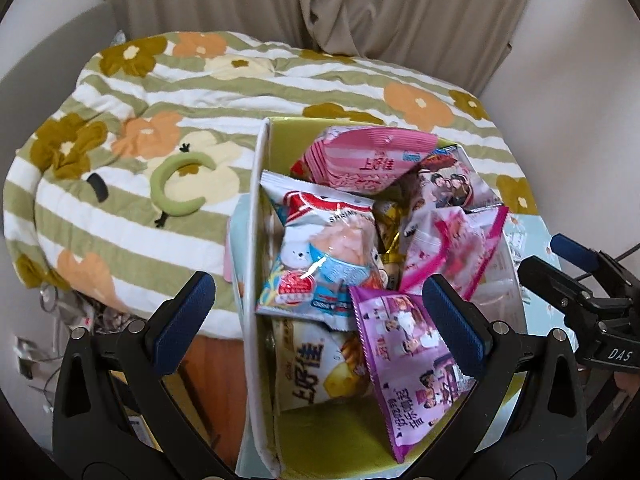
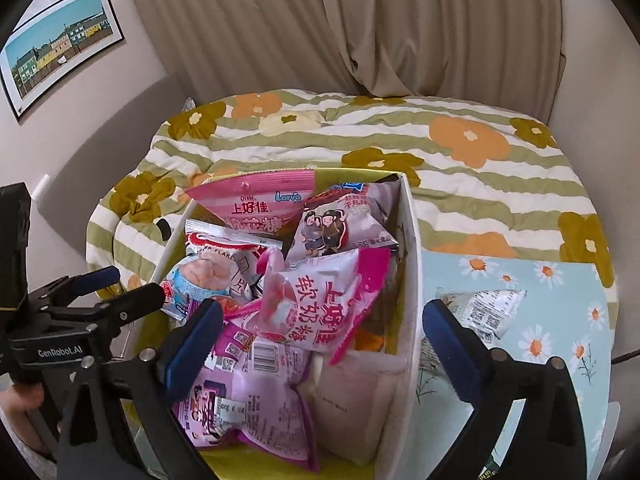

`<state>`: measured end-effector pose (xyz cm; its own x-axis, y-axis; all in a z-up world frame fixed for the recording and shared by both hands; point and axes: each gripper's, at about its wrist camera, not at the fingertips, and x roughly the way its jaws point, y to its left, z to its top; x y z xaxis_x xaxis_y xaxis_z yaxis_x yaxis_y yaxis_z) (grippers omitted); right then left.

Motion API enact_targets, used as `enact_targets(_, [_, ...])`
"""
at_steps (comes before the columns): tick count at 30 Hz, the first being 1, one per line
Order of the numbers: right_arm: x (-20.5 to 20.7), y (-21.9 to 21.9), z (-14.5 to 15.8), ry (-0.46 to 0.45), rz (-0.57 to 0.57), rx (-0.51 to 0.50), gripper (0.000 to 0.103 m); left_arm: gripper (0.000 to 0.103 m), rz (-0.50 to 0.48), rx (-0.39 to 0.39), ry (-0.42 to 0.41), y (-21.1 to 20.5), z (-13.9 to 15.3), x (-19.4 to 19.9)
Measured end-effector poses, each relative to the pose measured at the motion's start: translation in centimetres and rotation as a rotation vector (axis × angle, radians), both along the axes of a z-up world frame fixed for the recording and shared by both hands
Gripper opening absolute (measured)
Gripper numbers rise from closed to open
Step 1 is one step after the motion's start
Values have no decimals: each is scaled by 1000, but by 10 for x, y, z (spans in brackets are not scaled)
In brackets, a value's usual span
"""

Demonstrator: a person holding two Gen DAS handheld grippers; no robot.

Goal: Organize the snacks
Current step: 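Carry both bags over the box and open both grippers to drop them in, then move the left tool to the white bag while the right tool approaches the green packet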

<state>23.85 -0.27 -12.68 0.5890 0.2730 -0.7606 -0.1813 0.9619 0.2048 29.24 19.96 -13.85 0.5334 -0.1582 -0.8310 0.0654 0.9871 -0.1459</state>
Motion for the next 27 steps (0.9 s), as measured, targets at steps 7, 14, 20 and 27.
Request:
enact_targets(7, [-17, -16, 17, -27, 37, 25, 99, 103, 13, 24, -50, -20, 22, -20])
enact_targets(14, [-44, -48, 35, -66, 78, 32, 99, 103, 32, 42, -88, -59, 43, -47])
enact_targets(20, [-71, -96, 44, -97, 86, 3, 99, 103, 32, 28, -114, -107, 52, -71])
enact_targets(27, [-98, -153, 35, -89, 91, -23, 99, 103, 5, 29, -121, -179, 49, -92])
